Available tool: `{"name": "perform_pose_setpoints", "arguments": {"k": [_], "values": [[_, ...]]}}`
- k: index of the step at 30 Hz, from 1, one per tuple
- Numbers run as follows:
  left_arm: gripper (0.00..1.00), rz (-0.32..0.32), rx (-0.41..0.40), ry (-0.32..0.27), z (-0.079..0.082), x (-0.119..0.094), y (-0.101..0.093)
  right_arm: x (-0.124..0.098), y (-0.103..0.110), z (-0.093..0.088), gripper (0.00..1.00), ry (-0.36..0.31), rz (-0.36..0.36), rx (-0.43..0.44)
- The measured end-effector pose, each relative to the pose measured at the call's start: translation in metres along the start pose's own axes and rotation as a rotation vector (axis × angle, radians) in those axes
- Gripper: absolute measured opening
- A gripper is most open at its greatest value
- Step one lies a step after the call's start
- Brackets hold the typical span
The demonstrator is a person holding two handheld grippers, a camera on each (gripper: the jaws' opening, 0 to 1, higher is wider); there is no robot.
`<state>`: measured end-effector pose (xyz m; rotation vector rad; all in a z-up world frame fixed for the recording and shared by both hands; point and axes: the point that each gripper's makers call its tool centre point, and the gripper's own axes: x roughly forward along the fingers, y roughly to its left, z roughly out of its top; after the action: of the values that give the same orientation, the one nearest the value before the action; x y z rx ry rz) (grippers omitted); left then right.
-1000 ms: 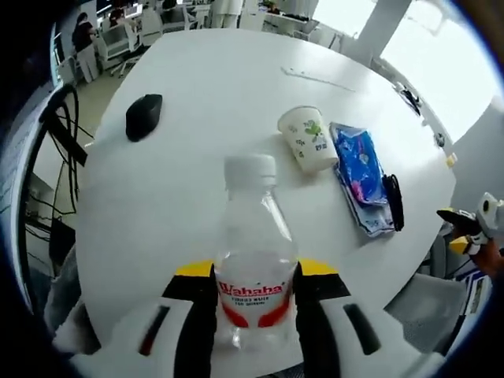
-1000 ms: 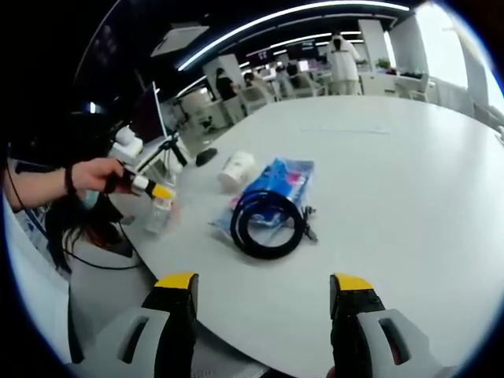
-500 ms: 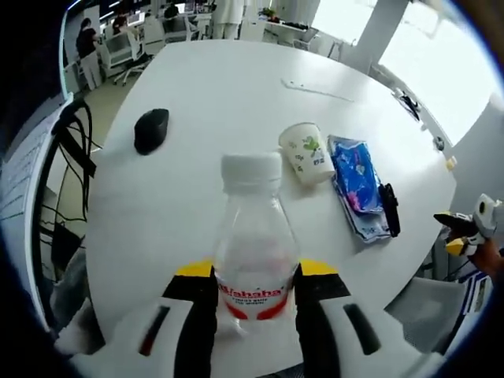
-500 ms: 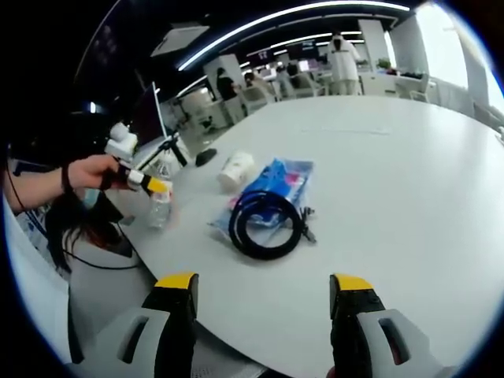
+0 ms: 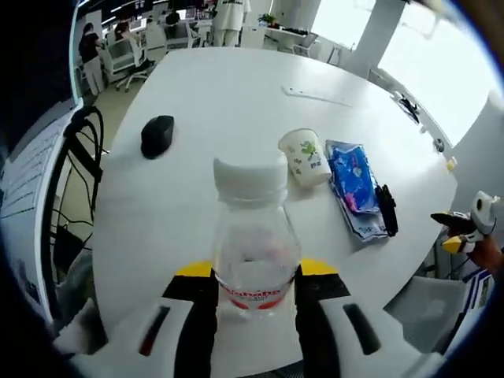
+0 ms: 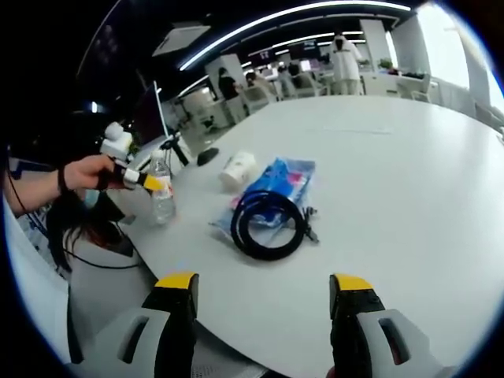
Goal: Arrange the tabletop items into an orderly group along one side of the table until the central work area is clear of visible clutter.
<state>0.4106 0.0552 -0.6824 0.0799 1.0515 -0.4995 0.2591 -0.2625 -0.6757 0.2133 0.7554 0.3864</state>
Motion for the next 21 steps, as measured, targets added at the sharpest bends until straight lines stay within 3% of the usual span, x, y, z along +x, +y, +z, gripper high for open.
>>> {"name": "perform_pose_setpoints", "arguments": {"k": [21], "values": [[0.37, 0.061, 0.048, -0.075, -0.028, -0.017, -0.010, 0.005, -0.001, -0.001, 0.69, 0.007, 0.016, -0.004]]}}
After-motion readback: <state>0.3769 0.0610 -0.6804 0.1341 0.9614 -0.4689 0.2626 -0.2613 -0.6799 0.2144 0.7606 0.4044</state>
